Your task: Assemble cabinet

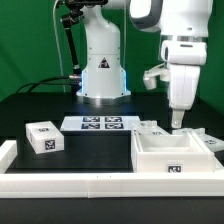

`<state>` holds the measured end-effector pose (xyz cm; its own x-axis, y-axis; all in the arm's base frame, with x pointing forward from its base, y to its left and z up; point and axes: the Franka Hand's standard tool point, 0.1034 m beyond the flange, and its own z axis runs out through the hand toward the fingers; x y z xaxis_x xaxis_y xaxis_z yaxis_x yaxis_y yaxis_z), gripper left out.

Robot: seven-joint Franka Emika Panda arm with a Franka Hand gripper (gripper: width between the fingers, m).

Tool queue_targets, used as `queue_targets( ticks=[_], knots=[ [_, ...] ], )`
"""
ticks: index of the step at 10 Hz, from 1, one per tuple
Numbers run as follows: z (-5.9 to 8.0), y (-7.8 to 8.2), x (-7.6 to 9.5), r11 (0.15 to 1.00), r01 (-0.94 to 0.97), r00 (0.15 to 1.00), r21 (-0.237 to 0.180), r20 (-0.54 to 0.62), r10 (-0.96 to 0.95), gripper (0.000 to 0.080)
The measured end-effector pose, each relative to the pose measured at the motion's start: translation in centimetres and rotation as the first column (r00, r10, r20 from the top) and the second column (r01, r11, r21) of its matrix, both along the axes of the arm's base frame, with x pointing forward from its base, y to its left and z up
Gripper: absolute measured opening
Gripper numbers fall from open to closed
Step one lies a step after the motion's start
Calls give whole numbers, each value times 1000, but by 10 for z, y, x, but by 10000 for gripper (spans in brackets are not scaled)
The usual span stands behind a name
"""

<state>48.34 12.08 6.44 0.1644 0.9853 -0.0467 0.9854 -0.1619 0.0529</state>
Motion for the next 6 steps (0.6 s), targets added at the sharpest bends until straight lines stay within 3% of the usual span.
queue_targets(
  ticks=[2,6],
  knots=[
    [10,3,-11,1000,-11,1000,-2,6,11,792],
    [6,1,-12,1000,-14,1000,-3,-2,14,797]
  ],
)
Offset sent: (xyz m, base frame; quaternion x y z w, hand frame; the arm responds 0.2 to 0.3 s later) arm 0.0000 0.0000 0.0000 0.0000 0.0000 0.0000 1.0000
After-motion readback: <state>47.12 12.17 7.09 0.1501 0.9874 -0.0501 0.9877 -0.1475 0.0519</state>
